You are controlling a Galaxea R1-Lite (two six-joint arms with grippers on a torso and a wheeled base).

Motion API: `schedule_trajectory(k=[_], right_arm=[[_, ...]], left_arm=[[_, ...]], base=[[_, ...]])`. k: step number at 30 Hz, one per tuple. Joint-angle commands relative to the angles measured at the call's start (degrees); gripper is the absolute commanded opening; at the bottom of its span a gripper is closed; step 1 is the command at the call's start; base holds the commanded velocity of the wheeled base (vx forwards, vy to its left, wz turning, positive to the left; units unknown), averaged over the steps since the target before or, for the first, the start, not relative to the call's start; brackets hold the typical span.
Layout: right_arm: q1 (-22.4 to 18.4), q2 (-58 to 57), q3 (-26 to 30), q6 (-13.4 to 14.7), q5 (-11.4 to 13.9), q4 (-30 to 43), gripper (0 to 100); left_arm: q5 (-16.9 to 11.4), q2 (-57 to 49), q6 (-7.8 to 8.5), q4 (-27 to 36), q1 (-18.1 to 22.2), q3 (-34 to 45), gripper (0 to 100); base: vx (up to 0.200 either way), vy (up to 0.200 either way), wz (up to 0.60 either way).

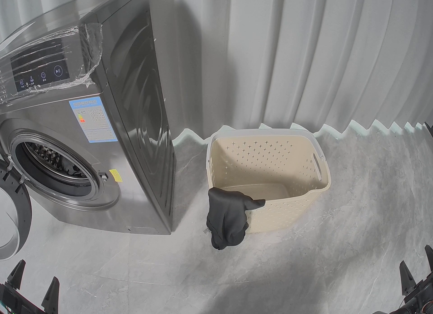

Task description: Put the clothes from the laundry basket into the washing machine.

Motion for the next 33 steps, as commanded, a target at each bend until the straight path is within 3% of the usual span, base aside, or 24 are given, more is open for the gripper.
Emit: schedule_trajectory(k=[1,19,22,23,26,27,28,31,33], right_arm=[[-0.15,-0.93,0.66,0.02,0.01,-0.23,100],[-0.06,-0.93,0.84,0.29,-0.07,-1.19,100],[-0.06,-0.93,-2.24,0.11,0.10,-4.53,100],[0.12,-0.66,-6.55,0.11,0.72,-4.44,100],[0.82,1.18,-12.00,0.11,2.21,0.48,100],[1.08,1.80,-12.52,0.11,2.83,1.53,100],[2.40,4.70,-13.40,0.11,5.38,4.34,100],[4.69,13.22,-13.93,0.02,9.59,4.61,100],[5.39,16.56,-14.37,-0.06,10.56,3.55,100]], left_arm=[[0.00,-0.93,-0.01,0.00,0.09,0.92,100],[0.00,-0.93,-0.01,0.00,0.00,0.92,100],[0.00,-0.93,-0.01,0.00,0.00,0.92,100],[0.00,-0.93,-0.01,0.00,0.00,0.92,100],[0.00,-0.93,0.08,0.00,0.09,0.92,100],[0.00,-0.93,-0.01,0.00,0.00,0.92,100],[0.00,-0.93,-0.01,0.00,0.00,0.92,100],[0.00,-0.93,-0.01,0.00,0.00,0.92,100],[0.00,-0.93,-0.01,0.00,0.00,0.92,100]], base=[[0.000,-0.200,0.00],[0.000,0.000,0.00],[0.200,0.000,0.00],[0.000,0.000,0.00],[0.000,0.000,0.00],[0.000,0.000,0.00],[0.000,0.000,0.00],[0.000,0.000,0.00],[0.000,0.000,0.00]])
